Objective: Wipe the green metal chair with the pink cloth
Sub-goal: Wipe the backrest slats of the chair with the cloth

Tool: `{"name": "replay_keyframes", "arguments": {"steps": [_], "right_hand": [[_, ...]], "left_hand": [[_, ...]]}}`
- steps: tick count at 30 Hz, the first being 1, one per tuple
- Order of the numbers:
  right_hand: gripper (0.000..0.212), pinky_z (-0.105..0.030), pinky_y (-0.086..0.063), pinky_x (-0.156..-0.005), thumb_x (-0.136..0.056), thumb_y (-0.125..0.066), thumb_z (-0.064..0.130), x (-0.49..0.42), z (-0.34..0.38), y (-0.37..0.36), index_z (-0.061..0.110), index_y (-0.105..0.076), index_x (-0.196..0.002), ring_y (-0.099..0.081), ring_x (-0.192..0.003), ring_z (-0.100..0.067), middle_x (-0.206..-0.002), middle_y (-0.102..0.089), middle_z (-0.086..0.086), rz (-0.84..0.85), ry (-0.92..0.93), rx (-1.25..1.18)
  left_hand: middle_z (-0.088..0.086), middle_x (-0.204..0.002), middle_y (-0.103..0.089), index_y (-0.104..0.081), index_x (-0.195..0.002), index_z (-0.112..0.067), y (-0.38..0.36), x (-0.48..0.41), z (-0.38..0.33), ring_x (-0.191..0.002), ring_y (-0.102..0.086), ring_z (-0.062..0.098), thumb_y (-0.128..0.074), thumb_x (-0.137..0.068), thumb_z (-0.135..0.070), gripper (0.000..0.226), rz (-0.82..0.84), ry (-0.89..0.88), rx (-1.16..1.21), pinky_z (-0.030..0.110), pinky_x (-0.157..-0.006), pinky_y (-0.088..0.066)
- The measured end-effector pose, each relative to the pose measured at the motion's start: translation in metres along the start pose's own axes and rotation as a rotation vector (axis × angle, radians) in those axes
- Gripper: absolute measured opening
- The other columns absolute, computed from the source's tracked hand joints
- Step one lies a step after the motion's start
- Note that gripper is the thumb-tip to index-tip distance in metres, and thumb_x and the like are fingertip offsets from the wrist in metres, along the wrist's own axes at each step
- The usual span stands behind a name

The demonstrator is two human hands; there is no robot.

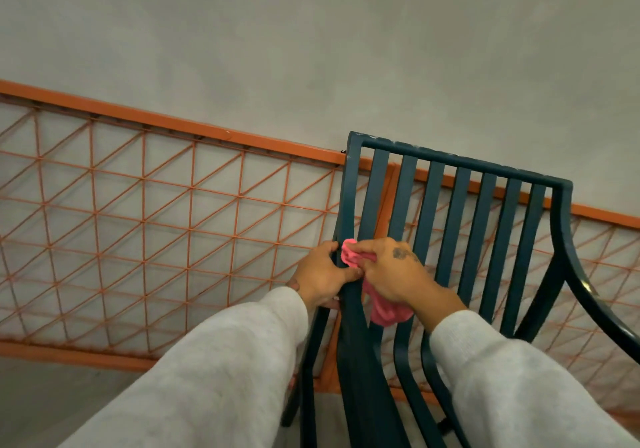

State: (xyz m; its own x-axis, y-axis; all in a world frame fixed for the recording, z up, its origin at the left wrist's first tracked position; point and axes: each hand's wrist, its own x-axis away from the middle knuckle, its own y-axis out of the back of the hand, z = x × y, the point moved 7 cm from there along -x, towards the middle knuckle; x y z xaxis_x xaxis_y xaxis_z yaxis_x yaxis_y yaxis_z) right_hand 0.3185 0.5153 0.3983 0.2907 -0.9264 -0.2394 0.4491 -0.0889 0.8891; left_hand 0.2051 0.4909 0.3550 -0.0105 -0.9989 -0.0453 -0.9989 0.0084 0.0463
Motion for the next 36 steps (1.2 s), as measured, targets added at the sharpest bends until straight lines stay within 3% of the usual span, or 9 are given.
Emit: {"name": "replay_keyframes", "arguments": {"steps": [3, 7, 11, 17, 23, 27, 30, 32, 36], "right_hand": [[0.038, -0.04, -0.047, -0.108, -0.097, -0.057, 0.018, 0.009, 0.0, 0.0, 0.038, -0.065, -0.128, -0.057, -0.126, -0.021, -0.13, -0.067, 0.007, 0.02, 0.004, -0.021], [0.04, -0.037, -0.049, -0.105, -0.096, -0.055, 0.012, 0.022, 0.005, 0.0, 0.037, -0.067, -0.126, -0.059, -0.122, -0.021, -0.128, -0.068, 0.004, 0.053, 0.002, -0.001], [0.038, -0.02, -0.044, -0.099, -0.098, -0.055, 0.012, 0.049, 0.004, -0.001, 0.036, -0.07, -0.123, -0.061, -0.119, -0.015, -0.127, -0.069, 0.008, 0.104, 0.011, -0.04], [0.044, -0.028, -0.048, -0.101, -0.099, -0.051, 0.011, 0.105, 0.012, -0.002, 0.038, -0.062, -0.132, -0.062, -0.115, -0.019, -0.127, -0.068, 0.003, 0.103, 0.089, -0.05], [0.034, 0.002, -0.039, -0.087, -0.102, -0.056, 0.022, 0.157, -0.001, -0.004, 0.039, -0.064, -0.13, -0.059, -0.114, 0.009, -0.126, -0.067, 0.02, 0.022, 0.102, -0.395], [0.034, -0.006, -0.044, -0.092, -0.1, -0.058, 0.025, 0.175, -0.009, -0.02, 0.041, -0.064, -0.129, -0.057, -0.116, 0.011, -0.123, -0.067, 0.024, -0.042, 0.038, -0.624], [0.031, -0.005, -0.046, -0.088, -0.098, -0.061, 0.024, 0.172, -0.011, -0.021, 0.037, -0.067, -0.125, -0.06, -0.111, 0.012, -0.118, -0.07, 0.022, -0.046, -0.026, -0.747], [0.031, -0.01, -0.048, -0.093, -0.097, -0.063, 0.023, 0.169, -0.013, -0.023, 0.033, -0.069, -0.126, -0.062, -0.112, 0.009, -0.119, -0.071, 0.019, -0.043, -0.069, -0.83], [0.031, -0.013, -0.051, -0.089, -0.099, -0.06, 0.025, 0.189, -0.011, -0.032, 0.04, -0.068, -0.124, -0.064, -0.109, 0.007, -0.116, -0.071, 0.022, -0.056, -0.127, -0.936]], "left_hand": [[0.005, -0.096, -0.07, -0.054, -0.11, -0.026, 0.0, 0.013, -0.005, -0.082, -0.07, 0.021, -0.074, -0.083, -0.014, 0.036, 0.028, 0.035, -0.006, 0.035, -0.059, -0.061], [0.005, -0.094, -0.074, -0.058, -0.104, -0.032, 0.001, 0.038, -0.002, -0.07, -0.072, 0.012, -0.074, -0.083, -0.008, 0.035, 0.104, 0.09, 0.07, 0.025, -0.053, -0.057], [0.013, -0.104, -0.075, -0.059, -0.124, -0.02, 0.003, 0.063, 0.015, -0.088, -0.074, 0.024, -0.071, -0.084, -0.004, 0.045, 0.12, 0.144, 0.204, 0.034, -0.07, -0.06], [0.013, -0.108, -0.074, -0.055, -0.131, -0.014, -0.006, 0.094, 0.033, -0.099, -0.072, 0.024, -0.072, -0.082, -0.002, 0.053, 0.099, 0.171, 0.351, 0.039, -0.086, -0.058], [0.006, -0.102, -0.076, -0.044, -0.141, -0.021, -0.013, 0.112, 0.026, -0.094, -0.073, 0.016, -0.076, -0.079, -0.006, 0.071, 0.138, 0.166, 0.25, 0.035, -0.078, -0.06], [0.003, -0.098, -0.077, -0.035, -0.147, -0.022, -0.015, 0.117, 0.027, -0.091, -0.074, 0.018, -0.074, -0.081, -0.007, 0.078, 0.199, 0.212, 0.241, 0.032, -0.07, -0.061], [0.006, -0.107, -0.075, -0.036, -0.147, -0.024, -0.015, 0.115, 0.029, -0.096, -0.073, 0.022, -0.075, -0.08, -0.008, 0.079, 0.184, 0.244, 0.242, 0.035, -0.075, -0.061], [0.006, -0.109, -0.075, -0.039, -0.146, -0.026, -0.017, 0.115, 0.028, -0.099, -0.072, 0.024, -0.074, -0.081, -0.01, 0.076, 0.182, 0.253, 0.231, 0.038, -0.083, -0.059], [0.006, -0.11, -0.074, -0.04, -0.146, -0.026, -0.019, 0.119, 0.027, -0.1, -0.072, 0.024, -0.072, -0.083, -0.01, 0.072, 0.165, 0.254, 0.214, 0.04, -0.089, -0.056]]}}
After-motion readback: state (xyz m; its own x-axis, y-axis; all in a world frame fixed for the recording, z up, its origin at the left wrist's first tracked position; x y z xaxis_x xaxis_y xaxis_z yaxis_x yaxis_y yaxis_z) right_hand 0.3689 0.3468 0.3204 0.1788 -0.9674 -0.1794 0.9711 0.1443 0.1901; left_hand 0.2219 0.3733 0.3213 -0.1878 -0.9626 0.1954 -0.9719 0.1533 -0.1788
